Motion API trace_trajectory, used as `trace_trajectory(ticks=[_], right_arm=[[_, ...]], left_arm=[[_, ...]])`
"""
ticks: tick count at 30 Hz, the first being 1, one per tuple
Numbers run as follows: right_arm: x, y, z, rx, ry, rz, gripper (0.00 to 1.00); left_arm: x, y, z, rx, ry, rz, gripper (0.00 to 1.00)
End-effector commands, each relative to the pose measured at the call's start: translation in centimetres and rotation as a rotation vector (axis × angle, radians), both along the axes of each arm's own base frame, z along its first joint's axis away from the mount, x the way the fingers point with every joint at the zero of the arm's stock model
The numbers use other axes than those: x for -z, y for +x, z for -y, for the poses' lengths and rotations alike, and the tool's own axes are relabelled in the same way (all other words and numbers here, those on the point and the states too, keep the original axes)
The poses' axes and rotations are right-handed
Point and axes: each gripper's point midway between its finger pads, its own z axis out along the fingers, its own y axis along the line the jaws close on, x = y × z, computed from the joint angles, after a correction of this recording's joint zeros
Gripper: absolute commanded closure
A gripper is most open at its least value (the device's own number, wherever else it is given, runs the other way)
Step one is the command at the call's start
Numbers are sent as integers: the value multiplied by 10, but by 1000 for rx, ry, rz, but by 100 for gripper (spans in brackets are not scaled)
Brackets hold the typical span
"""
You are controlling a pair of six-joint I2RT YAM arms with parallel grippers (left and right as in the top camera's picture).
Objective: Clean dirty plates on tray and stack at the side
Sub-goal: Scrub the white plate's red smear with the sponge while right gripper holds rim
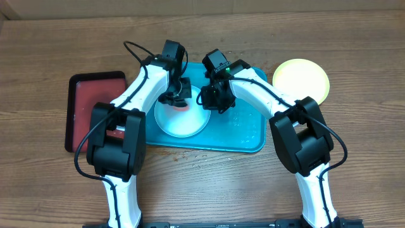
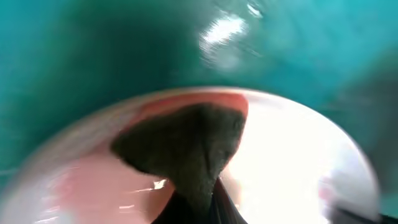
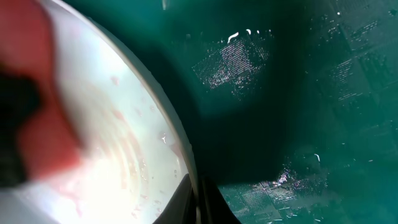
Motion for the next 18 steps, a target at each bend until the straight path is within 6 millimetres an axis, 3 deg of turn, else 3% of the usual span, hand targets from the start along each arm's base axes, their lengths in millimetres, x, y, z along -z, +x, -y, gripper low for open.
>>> trace_trajectory(ticks=[1,11,14,18], right_arm=[[11,5,12,22,-48,5,96],[11,5,12,23,-47,8,96],[11,6,12,23,-49,9,96],[11,6,12,23,-49,9,96]], left_arm=[[12,-24,29,20,-154,-103,96],[14,-61,18,293,-101,-190,96],[18,-67,-7,327,37,-217,96],[20,-57,-52,274,306,-196,96]])
